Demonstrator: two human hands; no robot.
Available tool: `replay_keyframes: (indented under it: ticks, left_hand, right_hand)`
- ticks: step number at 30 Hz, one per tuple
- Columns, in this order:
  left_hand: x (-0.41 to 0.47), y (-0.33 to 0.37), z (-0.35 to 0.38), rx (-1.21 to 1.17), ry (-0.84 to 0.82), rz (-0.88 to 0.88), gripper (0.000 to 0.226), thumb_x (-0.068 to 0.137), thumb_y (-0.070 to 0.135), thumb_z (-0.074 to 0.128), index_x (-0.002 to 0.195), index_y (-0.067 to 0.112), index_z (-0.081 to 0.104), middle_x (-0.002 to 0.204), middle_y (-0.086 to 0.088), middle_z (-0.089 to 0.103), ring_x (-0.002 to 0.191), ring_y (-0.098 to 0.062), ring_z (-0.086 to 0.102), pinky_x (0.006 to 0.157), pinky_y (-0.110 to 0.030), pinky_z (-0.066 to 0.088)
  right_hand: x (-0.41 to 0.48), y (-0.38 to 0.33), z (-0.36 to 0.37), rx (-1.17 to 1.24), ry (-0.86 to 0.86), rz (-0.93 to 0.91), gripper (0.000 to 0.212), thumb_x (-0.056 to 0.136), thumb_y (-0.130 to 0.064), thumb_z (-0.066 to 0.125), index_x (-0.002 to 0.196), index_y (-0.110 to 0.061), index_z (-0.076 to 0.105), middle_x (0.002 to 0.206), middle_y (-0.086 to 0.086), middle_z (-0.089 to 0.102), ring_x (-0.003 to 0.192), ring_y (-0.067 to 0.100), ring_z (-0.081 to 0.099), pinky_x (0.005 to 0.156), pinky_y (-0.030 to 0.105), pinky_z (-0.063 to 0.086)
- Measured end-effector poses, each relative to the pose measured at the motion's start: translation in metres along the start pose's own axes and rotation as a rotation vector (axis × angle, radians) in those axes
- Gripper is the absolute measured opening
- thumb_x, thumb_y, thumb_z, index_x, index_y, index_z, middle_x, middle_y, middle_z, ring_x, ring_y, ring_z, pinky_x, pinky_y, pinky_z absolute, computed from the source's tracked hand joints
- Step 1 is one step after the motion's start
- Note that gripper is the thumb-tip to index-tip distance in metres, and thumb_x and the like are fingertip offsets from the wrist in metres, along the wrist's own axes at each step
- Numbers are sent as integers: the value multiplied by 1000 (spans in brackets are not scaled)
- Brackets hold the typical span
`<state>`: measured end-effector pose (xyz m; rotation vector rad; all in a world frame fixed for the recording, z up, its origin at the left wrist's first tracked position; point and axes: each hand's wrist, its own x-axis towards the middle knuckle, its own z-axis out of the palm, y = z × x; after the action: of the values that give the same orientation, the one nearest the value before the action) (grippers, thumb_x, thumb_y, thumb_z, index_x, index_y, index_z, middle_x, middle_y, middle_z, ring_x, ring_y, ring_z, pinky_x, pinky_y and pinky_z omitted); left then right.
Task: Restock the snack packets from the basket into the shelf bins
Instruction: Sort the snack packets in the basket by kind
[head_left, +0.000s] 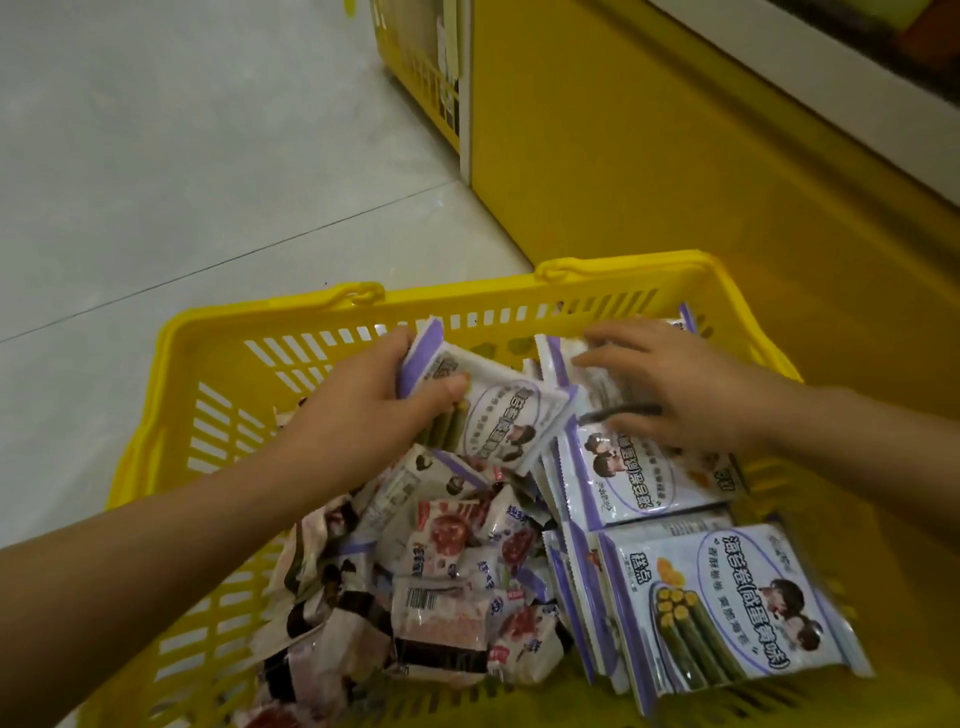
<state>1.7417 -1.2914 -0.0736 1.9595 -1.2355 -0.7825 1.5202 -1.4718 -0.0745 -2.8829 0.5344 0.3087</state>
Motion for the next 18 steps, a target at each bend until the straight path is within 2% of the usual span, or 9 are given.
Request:
replay_keyframes:
  ticks: [2, 4, 7, 9, 11, 13, 15, 16, 18]
  left_hand:
    - [1, 9, 13, -283, 62, -121, 28, 86, 51, 57, 101, 28, 61, 88, 9, 70, 78, -3, 67, 65, -28, 52]
    - [5, 18, 29, -453, 42, -237, 35, 87, 55, 55, 108, 28, 61, 97, 7, 72, 88, -13, 69, 72, -34, 53]
    - [21, 35, 59, -578, -52, -360, 40, 89, 54, 52, 108, 21, 63, 101, 0, 72, 92, -18, 68, 84, -40, 52]
    - [33, 49, 77, -607, -147, -378, 44, 92, 50, 50, 122, 18, 59, 116, -2, 68, 109, -19, 62, 101, -45, 43]
    - [41, 52, 90, -602, -209, -365, 46, 97, 46, 46, 135, 20, 48, 132, 1, 57, 116, -15, 53, 106, -44, 37]
    - [45, 49, 94, -626, -252, -417, 41, 101, 37, 42, 139, 23, 43, 125, 2, 57, 102, -13, 53, 95, -27, 39]
    - [46, 47, 95, -599, -291, -457, 42, 103, 22, 39, 145, 17, 35, 133, -2, 52, 111, -21, 53, 79, -10, 38]
    - [47, 44, 95, -588, -301, -447, 42, 103, 17, 38, 145, 18, 35, 136, -2, 51, 115, -22, 53, 76, -8, 41]
    - [46, 43, 89, -648, -301, -438, 36, 103, 20, 39, 138, 28, 42, 128, 1, 58, 104, -15, 58, 83, -26, 46]
  right_hand:
    - [-1, 2, -9, 190, 186, 117, 43, 93, -25, 57, 135, -21, 50, 141, 1, 48, 128, 18, 44, 102, 24, 32]
    - [-1, 6, -18, 337, 423, 209, 28, 96, -11, 51, 122, -11, 61, 121, 5, 63, 112, 20, 56, 88, 19, 36]
    - [0, 7, -26, 325, 594, 210, 22, 97, -12, 48, 110, -8, 65, 106, 7, 67, 99, 22, 59, 82, 26, 40]
    - [1, 5, -25, 281, 578, 167, 28, 94, -21, 46, 110, -7, 65, 105, 8, 66, 100, 27, 59, 86, 36, 42]
    - [0, 3, -20, 229, 480, 117, 36, 93, -32, 45, 116, -11, 63, 113, 7, 64, 106, 27, 56, 91, 42, 42]
    - [-2, 2, -7, 140, 317, 68, 47, 93, -46, 48, 131, -19, 54, 131, 5, 55, 122, 25, 47, 101, 45, 38]
    - [-5, 4, 8, 36, 133, 59, 67, 88, -58, 47, 147, -29, 31, 151, 1, 34, 138, 22, 28, 113, 44, 20]
    - [-5, 5, 15, 2, 77, 64, 74, 87, -63, 44, 150, -33, 19, 156, -1, 24, 141, 20, 19, 115, 42, 11]
    - [-1, 6, 22, -13, 43, 77, 78, 88, -67, 37, 152, -36, 5, 159, -2, 16, 144, 19, 13, 116, 43, 2]
